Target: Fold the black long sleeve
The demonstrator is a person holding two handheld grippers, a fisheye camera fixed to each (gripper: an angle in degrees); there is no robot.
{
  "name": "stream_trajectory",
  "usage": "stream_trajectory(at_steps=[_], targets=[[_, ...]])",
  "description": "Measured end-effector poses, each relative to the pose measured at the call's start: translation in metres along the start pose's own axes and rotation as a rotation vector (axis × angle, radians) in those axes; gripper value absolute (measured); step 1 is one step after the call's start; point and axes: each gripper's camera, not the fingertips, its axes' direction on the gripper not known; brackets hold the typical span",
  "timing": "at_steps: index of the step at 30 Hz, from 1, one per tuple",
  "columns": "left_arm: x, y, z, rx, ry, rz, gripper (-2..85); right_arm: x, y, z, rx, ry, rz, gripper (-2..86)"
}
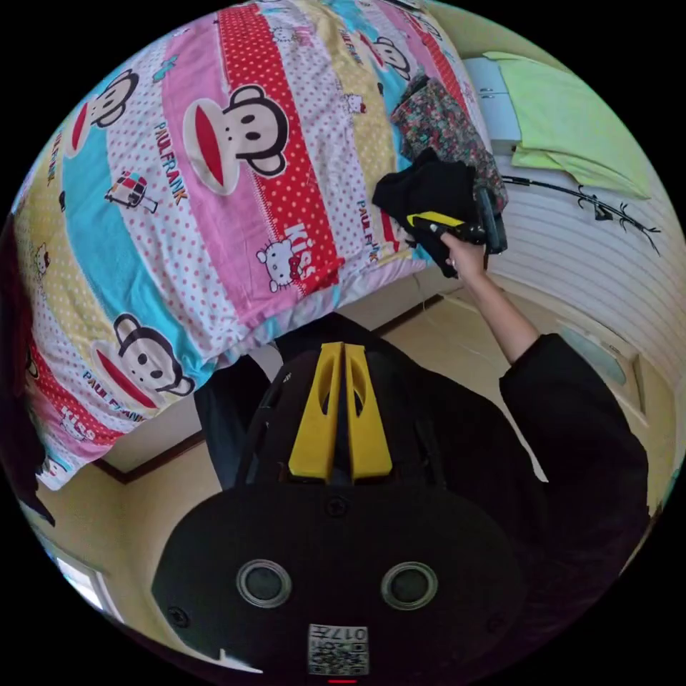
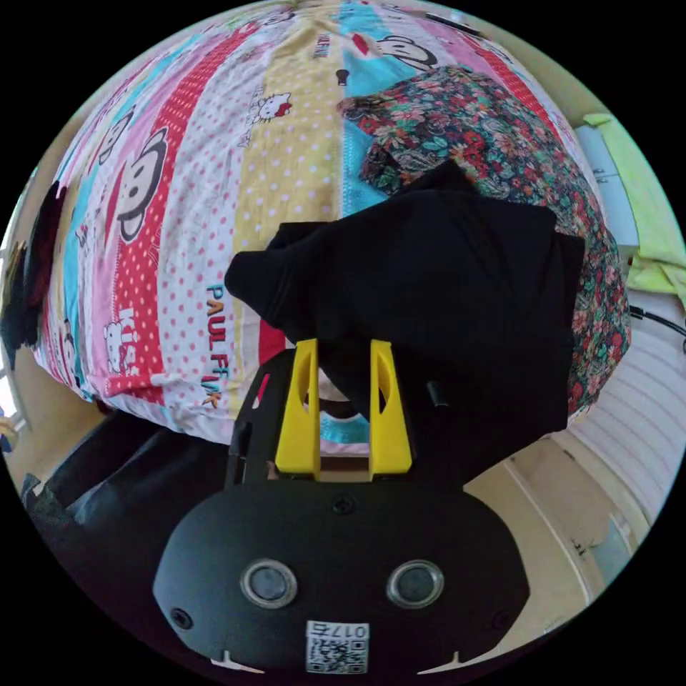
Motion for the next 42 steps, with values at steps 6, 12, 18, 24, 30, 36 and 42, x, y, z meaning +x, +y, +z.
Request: stream_trajectory(at_steps=[6,12,18,24,30,36,42], targets=[[-0.043,0.057,0.022,0.069,0.139,-0.107,-1.0,0.066,0.074,-0.075,0.205,-0.479,0.056,2.0],[-0.013,0.097,0.013,0.088,-0.172,0.073,-1.0,0.136,0.23,-0.201,0.819,-1.092,-0.249,1.4],[0.019,0.158,-0.065,0.44,0.041,0.25,0.6,0.126,0.323,-0.33,1.304,-1.479,-1.011,1.5],[0.078,0.282,-0.165,0.778,0.061,0.577,6.7,0.078,0.333,-0.421,1.386,-1.71,-1.476,1.2],[0.107,0.37,-0.175,0.92,-0.068,0.717,6.6,0.024,0.344,-0.478,1.395,-1.981,-1.818,0.8],[0.107,0.379,-0.137,0.926,-0.024,0.717,7.1,-0.025,0.387,-0.52,1.175,-2.157,-2.105,0.8],[0.118,0.399,-0.119,0.993,0.092,0.892,9.5,-0.06,0.442,-0.55,0.941,-2.066,-2.283,0.9]])
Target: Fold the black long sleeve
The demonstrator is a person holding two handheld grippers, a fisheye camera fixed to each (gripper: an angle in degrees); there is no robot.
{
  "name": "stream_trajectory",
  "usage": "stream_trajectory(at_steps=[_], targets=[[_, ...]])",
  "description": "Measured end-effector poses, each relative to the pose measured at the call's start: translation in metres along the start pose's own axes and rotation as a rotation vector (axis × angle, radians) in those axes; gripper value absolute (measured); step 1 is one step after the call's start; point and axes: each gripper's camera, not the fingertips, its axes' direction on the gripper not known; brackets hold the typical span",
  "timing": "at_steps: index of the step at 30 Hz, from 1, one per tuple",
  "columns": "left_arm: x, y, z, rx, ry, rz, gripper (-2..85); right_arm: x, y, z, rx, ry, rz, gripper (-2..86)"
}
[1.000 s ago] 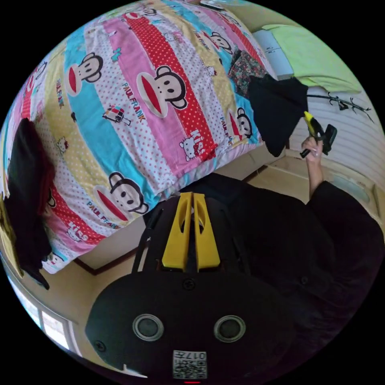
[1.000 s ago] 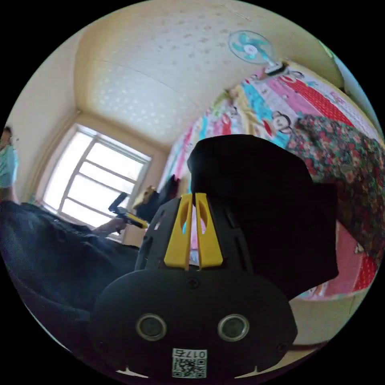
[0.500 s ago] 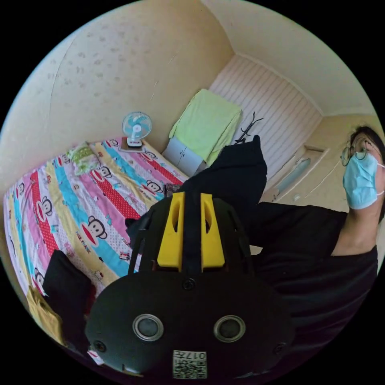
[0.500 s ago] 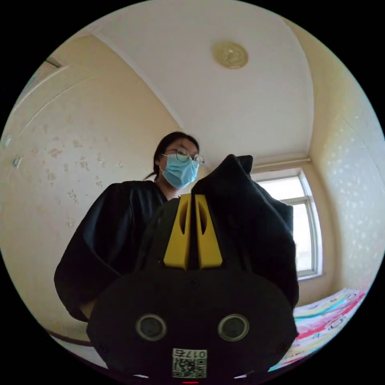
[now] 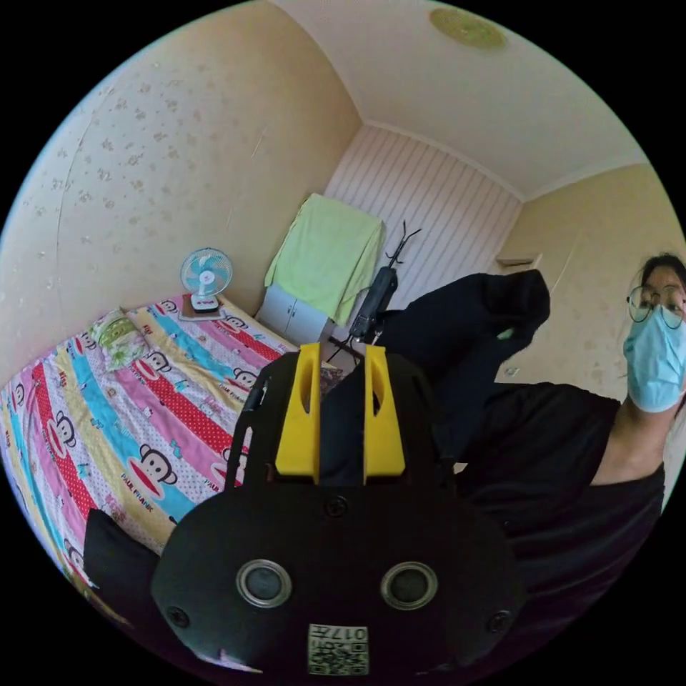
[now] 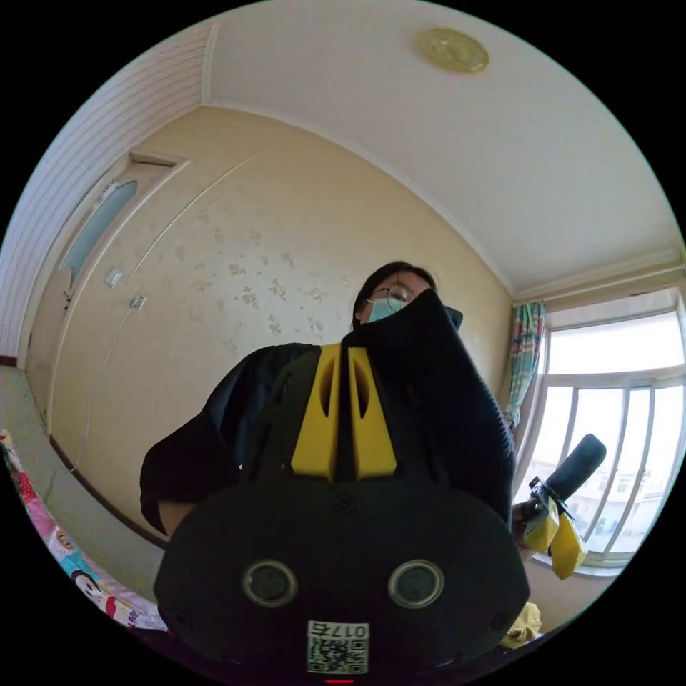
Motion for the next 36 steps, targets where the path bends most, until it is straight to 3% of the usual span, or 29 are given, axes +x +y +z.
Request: stream_trajectory(at_steps=[5,8,12,18,22,25,28,30,32,33,36], targets=[[0.05,0.014,0.006,0.019,0.227,0.256,10.1,-0.003,-0.005,0.026,-0.035,-0.025,-0.029,1.3],[0.072,0.027,0.019,-0.044,0.184,0.305,10.9,-0.004,-0.004,0.032,-0.008,-0.042,-0.062,1.4],[0.073,0.037,0.034,-0.089,0.086,0.269,13.3,0.012,0.0,0.041,0.005,-0.112,-0.071,1.4],[0.043,0.061,0.048,-0.163,0.342,0.152,10.5,0.029,0.009,0.043,-0.008,-0.065,-0.042,1.4],[0.031,0.089,0.045,-0.178,0.476,0.137,0.5,0.019,0.018,0.019,0.022,0.044,-0.032,1.5],[0.011,0.104,0.018,0.038,0.603,0.083,-0.5,-0.002,0.026,-0.015,0.098,0.202,-0.032,1.7],[-0.003,0.104,-0.014,0.26,0.815,0.083,-0.8,-0.024,0.033,-0.042,0.22,0.51,0.037,2.0],[0.002,0.094,-0.029,0.323,0.849,0.124,-0.8,-0.034,0.03,-0.051,0.236,0.932,0.248,2.8],[0.006,0.078,-0.044,0.396,0.906,0.153,-0.8,-0.055,0.028,-0.051,0.25,1.197,0.298,3.7],[0.007,0.074,-0.048,0.418,0.925,0.16,-0.8,-0.076,0.029,-0.048,0.319,1.287,0.268,4.7],[0.008,0.052,-0.068,0.474,0.959,0.186,-0.8,-0.114,0.033,-0.024,0.389,1.312,0.183,8.6]])
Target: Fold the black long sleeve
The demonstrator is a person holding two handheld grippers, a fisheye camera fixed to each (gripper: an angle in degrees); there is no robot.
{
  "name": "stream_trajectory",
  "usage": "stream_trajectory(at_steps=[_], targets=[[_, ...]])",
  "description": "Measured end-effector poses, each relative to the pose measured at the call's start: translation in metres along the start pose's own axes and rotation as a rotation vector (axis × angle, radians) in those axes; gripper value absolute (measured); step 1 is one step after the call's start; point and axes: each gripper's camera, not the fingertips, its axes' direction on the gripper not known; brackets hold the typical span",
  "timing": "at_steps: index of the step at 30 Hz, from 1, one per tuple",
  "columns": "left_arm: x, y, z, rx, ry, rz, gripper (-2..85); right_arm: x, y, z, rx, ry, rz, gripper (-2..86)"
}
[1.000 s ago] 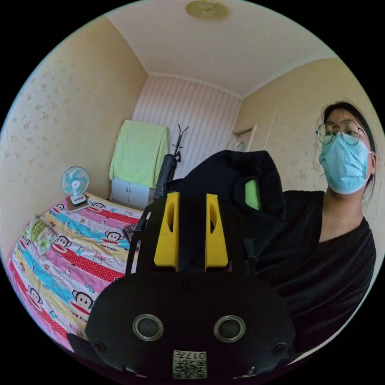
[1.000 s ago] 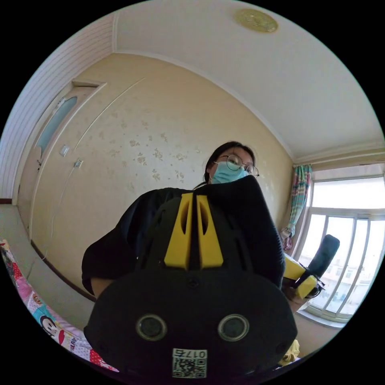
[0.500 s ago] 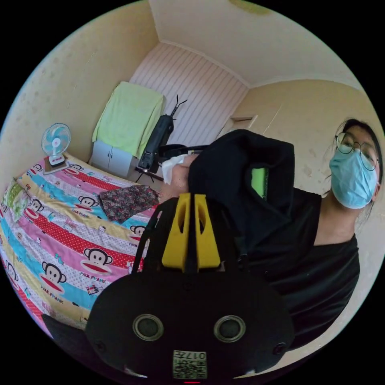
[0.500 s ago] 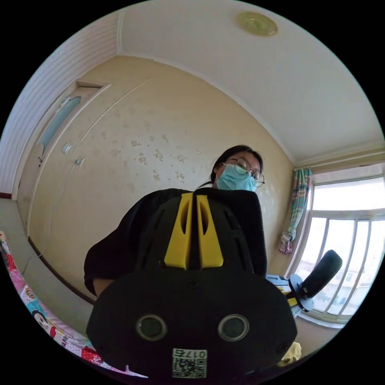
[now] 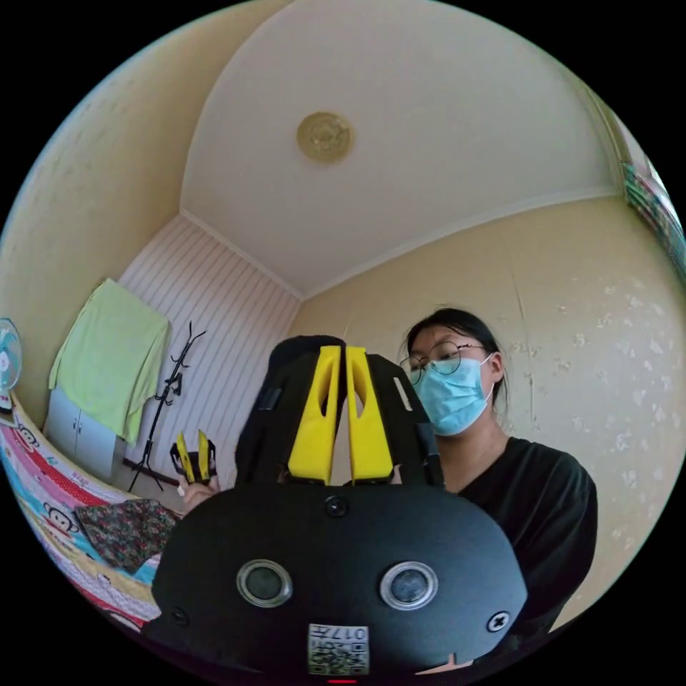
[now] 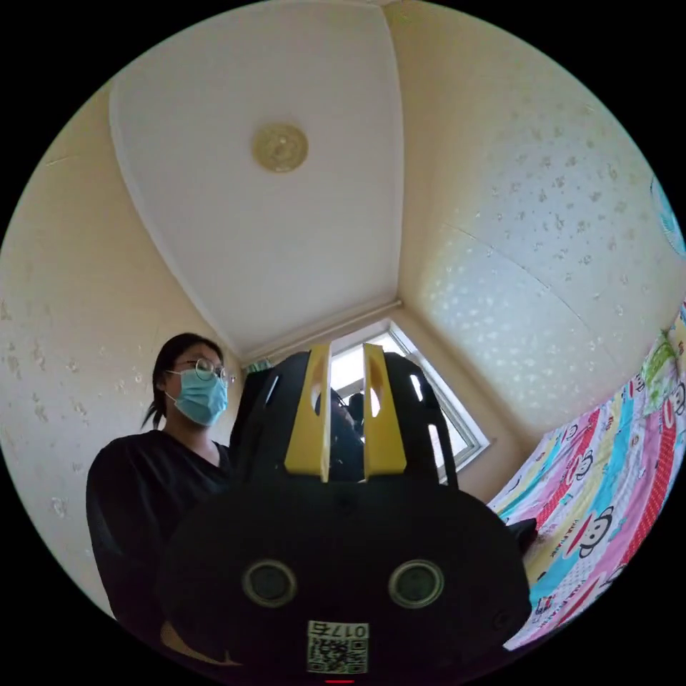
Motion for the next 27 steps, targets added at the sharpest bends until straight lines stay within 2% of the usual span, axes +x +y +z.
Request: stream_trajectory(at_steps=[1,4,6,11,13,16,17,18,19,22,24,27], targets=[[0.006,-0.012,0.002,-0.034,-0.036,0.04,-0.8,-0.009,0.004,-0.001,-0.004,0.026,-0.024,9.4],[0.019,-0.035,0.014,-0.118,-0.148,0.098,-0.7,-0.054,0.042,0.017,-0.1,0.28,-0.199,17.1],[0.025,-0.044,0.018,-0.126,-0.163,0.123,-0.7,-0.07,0.082,0.025,-0.157,0.393,-0.261,20.9],[0.054,-0.076,0.016,-0.099,-0.334,0.215,-0.7,-0.085,0.148,0.031,-0.112,0.335,-0.273,23.3],[0.065,-0.088,0.014,-0.103,-0.37,0.25,-0.7,-0.099,0.162,0.053,-0.148,0.363,-0.344,23.8],[0.076,-0.104,0.002,-0.092,-0.366,0.281,-0.7,-0.103,0.161,0.098,-0.241,0.581,-0.483,21.1],[0.08,-0.109,-0.007,-0.084,-0.364,0.289,-0.6,-0.097,0.155,0.112,-0.281,0.67,-0.541,17.5],[0.082,-0.11,-0.012,-0.077,-0.365,0.288,-0.6,-0.092,0.146,0.122,-0.33,0.691,-0.619,8.9],[0.086,-0.112,-0.026,-0.056,-0.372,0.272,-0.6,-0.09,0.139,0.126,-0.363,0.679,-0.659,4.6],[0.102,-0.102,-0.07,0.008,-0.383,0.252,-0.6,-0.088,0.091,0.137,-0.391,0.79,-0.654,3.4],[0.117,-0.09,-0.099,0.039,-0.425,0.249,-0.6,-0.104,0.054,0.122,-0.29,0.739,-0.648,3.1],[0.142,-0.071,-0.136,0.04,-0.604,0.184,-0.6,-0.127,0.015,0.108,-0.245,0.673,-0.625,2.8]])
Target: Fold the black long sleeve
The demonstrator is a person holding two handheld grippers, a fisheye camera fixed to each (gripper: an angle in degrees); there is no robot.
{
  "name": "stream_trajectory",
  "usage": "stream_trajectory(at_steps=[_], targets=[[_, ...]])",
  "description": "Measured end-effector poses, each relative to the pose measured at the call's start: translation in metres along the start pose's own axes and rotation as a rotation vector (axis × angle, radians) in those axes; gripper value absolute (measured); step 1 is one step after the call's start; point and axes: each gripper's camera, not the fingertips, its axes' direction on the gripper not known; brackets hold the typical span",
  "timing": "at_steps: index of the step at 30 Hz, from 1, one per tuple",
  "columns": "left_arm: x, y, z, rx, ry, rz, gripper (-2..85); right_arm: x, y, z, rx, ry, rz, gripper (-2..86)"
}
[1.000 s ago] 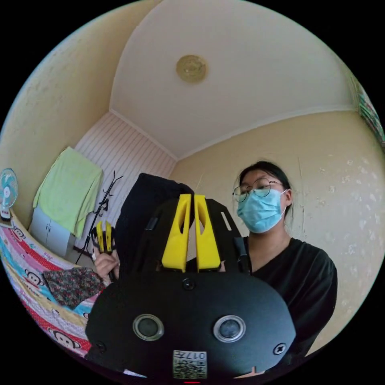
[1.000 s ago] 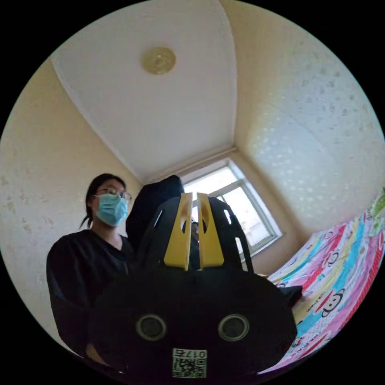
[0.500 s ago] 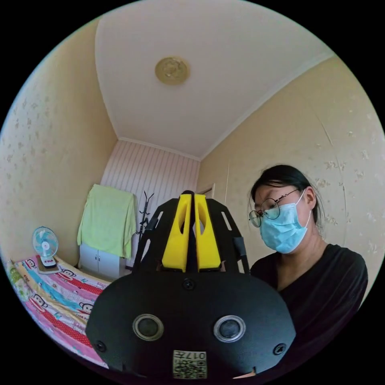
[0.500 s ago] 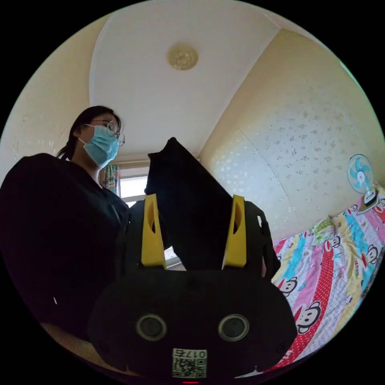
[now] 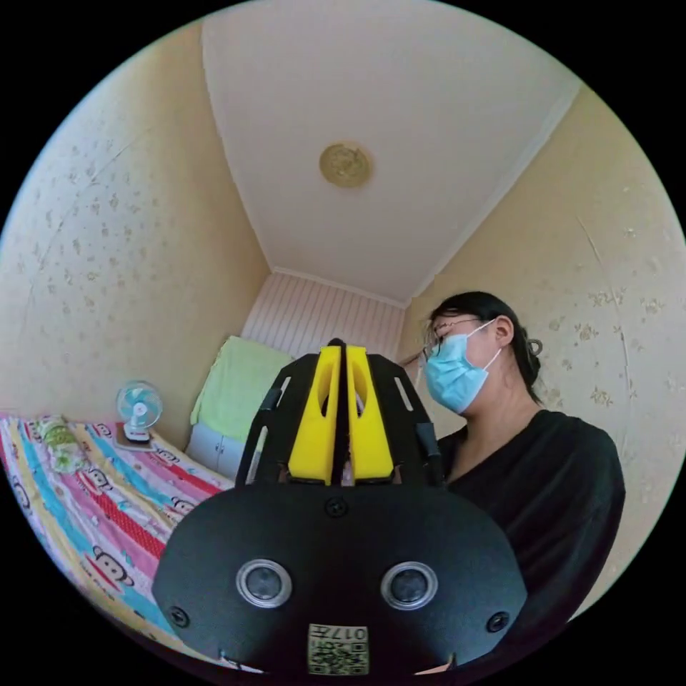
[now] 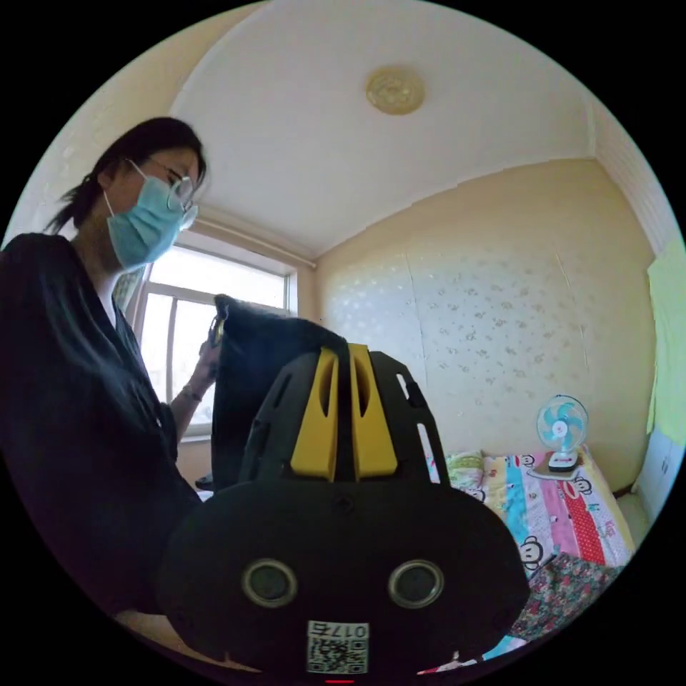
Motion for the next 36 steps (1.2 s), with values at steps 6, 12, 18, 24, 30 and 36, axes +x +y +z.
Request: stream_trajectory(at_steps=[6,12,18,24,30,36], targets=[[-0.009,-0.007,-0.001,-0.138,-0.489,-0.168,-0.3,0.032,-0.057,0.077,-0.359,0.275,-0.068,2.8],[-0.237,-0.042,0.012,-0.297,-0.73,-0.449,0.1,0.218,0.008,0.277,-0.773,0.236,-0.187,3.9],[-0.498,0.082,-0.051,-0.243,-0.874,-0.995,6.0,0.442,0.224,0.335,-1.217,0.161,0.488,6.9],[-0.501,0.292,-0.044,-0.547,-0.959,-1.253,8.4,0.44,0.399,0.183,-1.419,0.189,0.682,9.5],[-0.494,0.401,-0.031,-0.691,-0.974,-1.445,12.4,0.404,0.485,0.015,-1.538,0.244,0.948,13.0],[-0.527,0.413,-0.018,-0.934,-0.791,-1.585,4.4,0.414,0.513,-0.046,-1.633,0.185,1.055,4.8]])
